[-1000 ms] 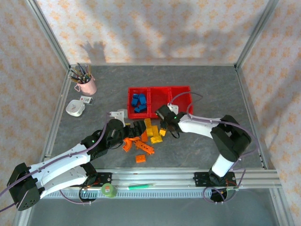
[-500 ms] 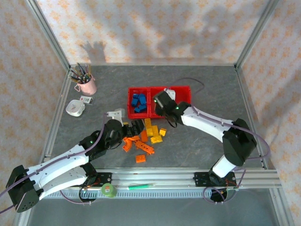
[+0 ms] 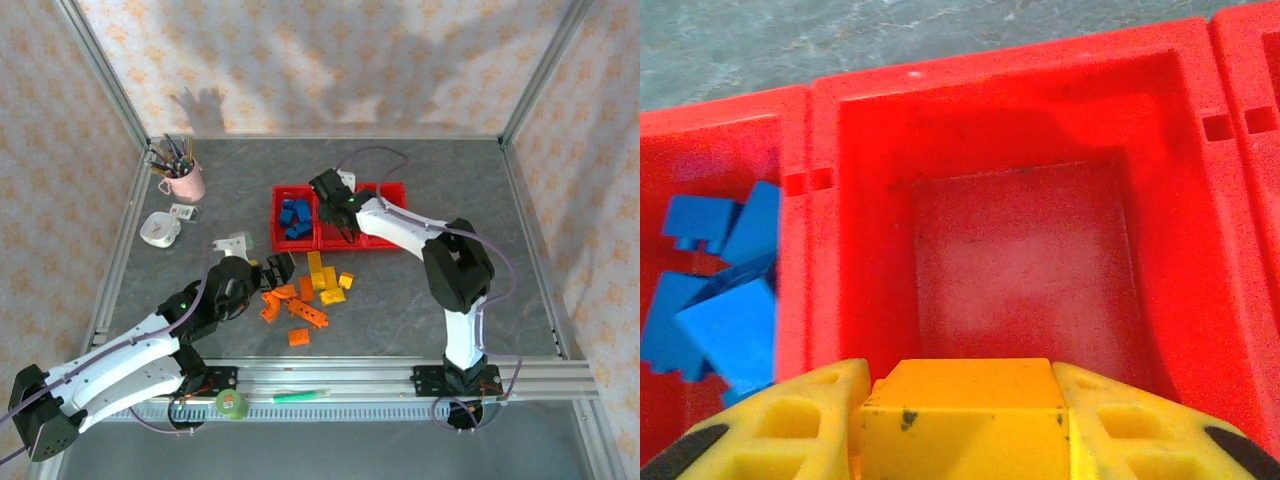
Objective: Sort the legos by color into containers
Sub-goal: Place the lego in the container, then pick up the lego from the center of the table.
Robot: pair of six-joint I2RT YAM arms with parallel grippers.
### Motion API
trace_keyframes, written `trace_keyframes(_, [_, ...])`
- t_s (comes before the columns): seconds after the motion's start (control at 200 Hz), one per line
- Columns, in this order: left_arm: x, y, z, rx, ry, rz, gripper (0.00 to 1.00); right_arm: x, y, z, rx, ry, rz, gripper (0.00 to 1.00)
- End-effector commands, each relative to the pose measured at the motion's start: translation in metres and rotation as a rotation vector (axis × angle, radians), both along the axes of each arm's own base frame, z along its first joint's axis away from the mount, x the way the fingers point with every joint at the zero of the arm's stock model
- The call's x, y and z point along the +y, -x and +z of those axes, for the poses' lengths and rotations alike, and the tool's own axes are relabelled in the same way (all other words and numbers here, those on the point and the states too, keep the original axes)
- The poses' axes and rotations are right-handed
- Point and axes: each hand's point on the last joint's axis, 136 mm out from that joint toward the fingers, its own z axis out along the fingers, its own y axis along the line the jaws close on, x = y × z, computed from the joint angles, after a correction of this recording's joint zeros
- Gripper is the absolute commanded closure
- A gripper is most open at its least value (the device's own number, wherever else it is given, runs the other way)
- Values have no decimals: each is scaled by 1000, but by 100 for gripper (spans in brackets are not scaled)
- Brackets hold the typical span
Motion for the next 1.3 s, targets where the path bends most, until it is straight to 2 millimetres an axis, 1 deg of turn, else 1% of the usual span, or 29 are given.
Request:
trace_keyframes(0.0, [11, -2, -1, -5, -33, 34, 1, -2, -16, 1, 1, 7, -7, 61])
trace_keyframes(0.085, [11, -3, 0, -7, -34, 33, 1, -2, -24, -3, 10, 9, -7, 59])
trace_keyframes(0.195, [10, -4, 2, -8, -35, 31, 1, 2, -28, 4, -2, 4, 2, 50])
trace_keyframes(0.25, [10, -3, 2, -8, -36, 29, 1, 0, -29, 11, -13, 6, -5, 46])
trace_keyframes(0.325, [10, -3, 4, -10, -35, 25, 1, -4, -28, 21, -27, 11, -13, 45])
trace_keyframes(0.46, [6, -3, 10, -17, -27, 5, 1, -10, -19, 41, -45, -8, -10, 43])
trace_keyframes(0.516, [4, -3, 12, -18, -26, -4, 1, -14, -11, 48, -47, -25, -10, 42])
trace_keyframes(0.606, [2, -3, 13, -18, -25, -16, 1, -18, 8, 53, -47, -68, 5, 40])
trace_keyframes(0.766, [-8, -3, 8, -6, -15, -54, 1, -29, 47, 42, -7, -65, 5, 36])
trace_keyframes(0.836, [-12, -3, 5, 2, -12, -69, 1, -31, 65, 38, -1, -68, 7, 35])
trace_keyframes(1.096, [-25, -2, -2, 3, 23, -100, 1, -33, 127, 7, 47, -66, 9, 25])
trace_keyframes(1.201, [-30, 0, -1, -6, 34, -111, 1, -37, 145, -9, 70, -64, -10, 23])
trace_keyframes(1.291, [-34, 1, -1, -13, 53, -118, 1, -35, 158, -24, 107, -78, -4, 21])
